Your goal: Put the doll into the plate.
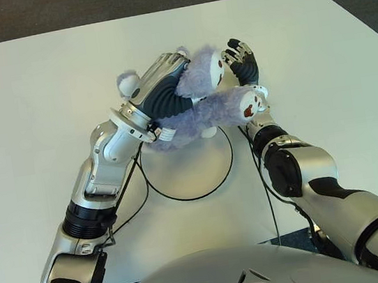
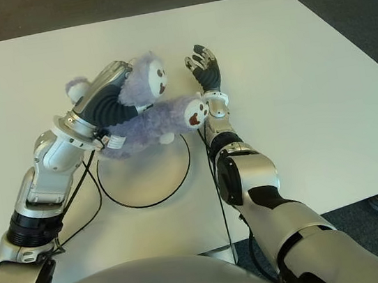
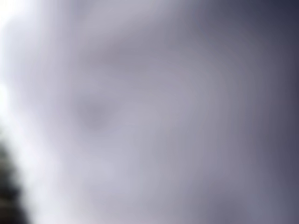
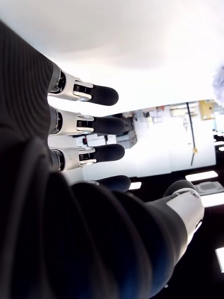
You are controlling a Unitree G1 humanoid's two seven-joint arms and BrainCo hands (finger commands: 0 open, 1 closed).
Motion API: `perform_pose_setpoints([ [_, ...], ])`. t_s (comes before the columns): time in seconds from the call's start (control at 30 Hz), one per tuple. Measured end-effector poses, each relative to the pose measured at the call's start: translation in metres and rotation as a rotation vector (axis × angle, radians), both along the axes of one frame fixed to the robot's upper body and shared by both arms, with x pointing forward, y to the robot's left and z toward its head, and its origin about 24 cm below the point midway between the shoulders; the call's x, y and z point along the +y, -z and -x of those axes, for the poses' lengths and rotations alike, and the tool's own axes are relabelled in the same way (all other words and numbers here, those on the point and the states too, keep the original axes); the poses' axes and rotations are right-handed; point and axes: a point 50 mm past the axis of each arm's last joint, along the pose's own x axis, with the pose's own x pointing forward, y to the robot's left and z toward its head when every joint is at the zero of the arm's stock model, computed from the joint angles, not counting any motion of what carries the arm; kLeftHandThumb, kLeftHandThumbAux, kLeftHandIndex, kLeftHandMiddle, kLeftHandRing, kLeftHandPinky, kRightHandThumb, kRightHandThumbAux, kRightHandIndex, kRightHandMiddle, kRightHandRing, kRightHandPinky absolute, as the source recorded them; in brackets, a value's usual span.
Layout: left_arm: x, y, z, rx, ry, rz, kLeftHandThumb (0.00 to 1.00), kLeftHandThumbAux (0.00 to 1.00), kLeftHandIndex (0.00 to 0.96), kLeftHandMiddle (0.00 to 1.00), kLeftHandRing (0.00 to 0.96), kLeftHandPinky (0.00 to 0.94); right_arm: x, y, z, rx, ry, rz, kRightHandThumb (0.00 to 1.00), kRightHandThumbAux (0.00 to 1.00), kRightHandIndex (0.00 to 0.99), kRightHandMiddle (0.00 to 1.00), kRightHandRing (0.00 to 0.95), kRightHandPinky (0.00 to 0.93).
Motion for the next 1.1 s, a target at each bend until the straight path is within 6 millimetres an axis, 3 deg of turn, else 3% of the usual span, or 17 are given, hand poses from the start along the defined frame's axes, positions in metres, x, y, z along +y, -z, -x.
perform_pose_setpoints([
  [1.1, -0.004, 0.017, 0.009, 0.139, 0.001, 0.057, 0.813, 0.67, 0.746, 0.839, 0.843, 0.813, 0.0, 0.0, 0.0, 0.001, 0.006, -0.001, 0.485, 0.779, 0.198, 0.166, 0.142, 0.161],
])
